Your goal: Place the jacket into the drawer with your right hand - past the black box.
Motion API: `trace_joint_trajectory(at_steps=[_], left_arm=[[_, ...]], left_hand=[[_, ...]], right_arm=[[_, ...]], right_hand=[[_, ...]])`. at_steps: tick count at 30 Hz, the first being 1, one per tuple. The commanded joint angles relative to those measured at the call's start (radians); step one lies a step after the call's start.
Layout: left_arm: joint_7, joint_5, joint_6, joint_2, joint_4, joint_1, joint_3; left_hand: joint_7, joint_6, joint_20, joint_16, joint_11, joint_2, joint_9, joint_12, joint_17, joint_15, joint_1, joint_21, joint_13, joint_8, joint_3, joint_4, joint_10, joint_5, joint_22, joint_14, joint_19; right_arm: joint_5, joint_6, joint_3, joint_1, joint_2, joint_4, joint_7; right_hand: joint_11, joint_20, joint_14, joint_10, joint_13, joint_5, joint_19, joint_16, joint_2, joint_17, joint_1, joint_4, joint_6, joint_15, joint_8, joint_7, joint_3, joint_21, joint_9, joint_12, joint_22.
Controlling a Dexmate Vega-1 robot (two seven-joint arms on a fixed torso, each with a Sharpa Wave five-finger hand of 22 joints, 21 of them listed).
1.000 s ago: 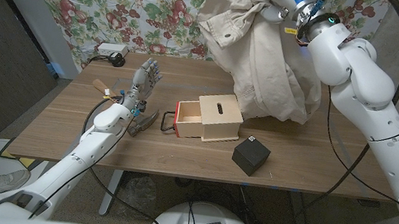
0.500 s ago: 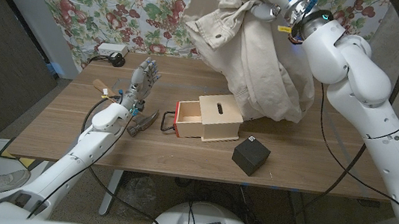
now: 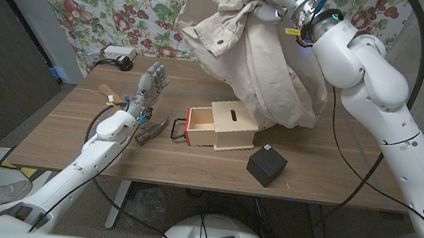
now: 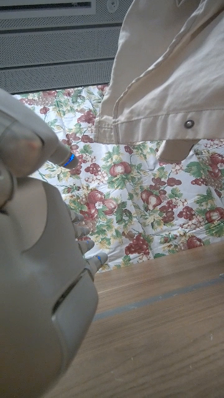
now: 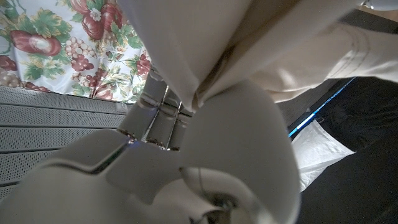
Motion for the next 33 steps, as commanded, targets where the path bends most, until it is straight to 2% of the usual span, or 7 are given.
trace_joint_trajectory(at_steps=[1,33], left_arm=[[-0.004,-0.003,-0.005,-0.001,0.014,-0.003,-0.004],[-0.001,-0.010,-0.007,0.004,0.018,0.012,-0.013]], left_hand=[[-0.001,-0.126,0.001,0.001,0.004,0.127,0.004,0.000,0.001,0.002,0.001,-0.003,0.006,0.003,0.005,0.001,-0.132,-0.002,0.004,-0.127,-0.016],[-0.001,-0.126,0.002,0.002,0.004,0.127,0.004,0.000,0.001,0.004,0.001,-0.004,0.005,0.003,0.005,0.001,-0.132,-0.002,0.005,-0.126,-0.015]], right_arm=[[0.002,0.056,-0.045,0.022,0.023,0.025,0.010],[0.009,0.162,-0.132,0.042,0.063,0.082,0.034]], right_hand=[[-0.003,-0.139,0.083,0.009,0.002,0.006,-0.040,-0.002,0.105,0.002,0.108,0.001,0.029,-0.157,0.003,0.023,-0.003,0.007,0.002,-0.001,0.000],[-0.001,-0.139,0.089,0.013,0.010,0.006,-0.047,-0.011,0.107,0.012,0.110,0.002,0.033,-0.157,-0.002,0.020,-0.006,0.024,0.009,-0.011,-0.018]])
